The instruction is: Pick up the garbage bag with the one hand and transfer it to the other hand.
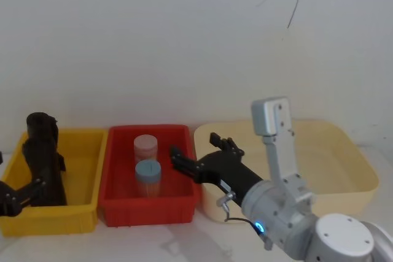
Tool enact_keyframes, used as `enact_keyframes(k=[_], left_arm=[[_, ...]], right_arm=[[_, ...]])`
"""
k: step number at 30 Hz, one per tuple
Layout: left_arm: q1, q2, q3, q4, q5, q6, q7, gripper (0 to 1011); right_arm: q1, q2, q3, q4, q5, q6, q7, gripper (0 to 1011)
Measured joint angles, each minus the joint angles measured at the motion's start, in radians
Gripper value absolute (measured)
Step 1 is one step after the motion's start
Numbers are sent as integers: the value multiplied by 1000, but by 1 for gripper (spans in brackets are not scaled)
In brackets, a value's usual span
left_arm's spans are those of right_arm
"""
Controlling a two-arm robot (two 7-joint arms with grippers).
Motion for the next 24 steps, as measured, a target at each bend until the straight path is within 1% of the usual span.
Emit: enact_keyframes(k=[1, 3, 8, 12, 15, 20, 21, 24], left_arm=[[0, 2, -4, 6, -4, 0, -4, 1000], [-3, 6, -10, 23, -17, -2, -19, 1000], [-29, 8, -9, 64, -35, -7, -44, 1000], [-66, 4, 5, 113, -47, -13, -62, 1000], [-84, -1, 13, 136, -51, -16, -68, 1000], [-139, -24, 38, 203, -58, -29, -73, 1000], [-139, -24, 38, 203, -58, -29, -73, 1000], [-161, -38, 48, 231, -58, -34, -67, 1000]], right_arm=[[0, 0, 0, 0, 0, 0, 0, 1000], [19, -7, -11, 18, -10, 7, -1, 1000], [58, -20, -33, 58, -32, 18, 0, 1000], [85, -26, -45, 90, -45, 22, 7, 1000], [102, -30, -51, 111, -53, 23, 14, 1000], [125, -34, -58, 142, -61, 24, 25, 1000], [132, -35, -59, 151, -64, 24, 29, 999], [141, -36, -61, 162, -67, 24, 35, 1000]])
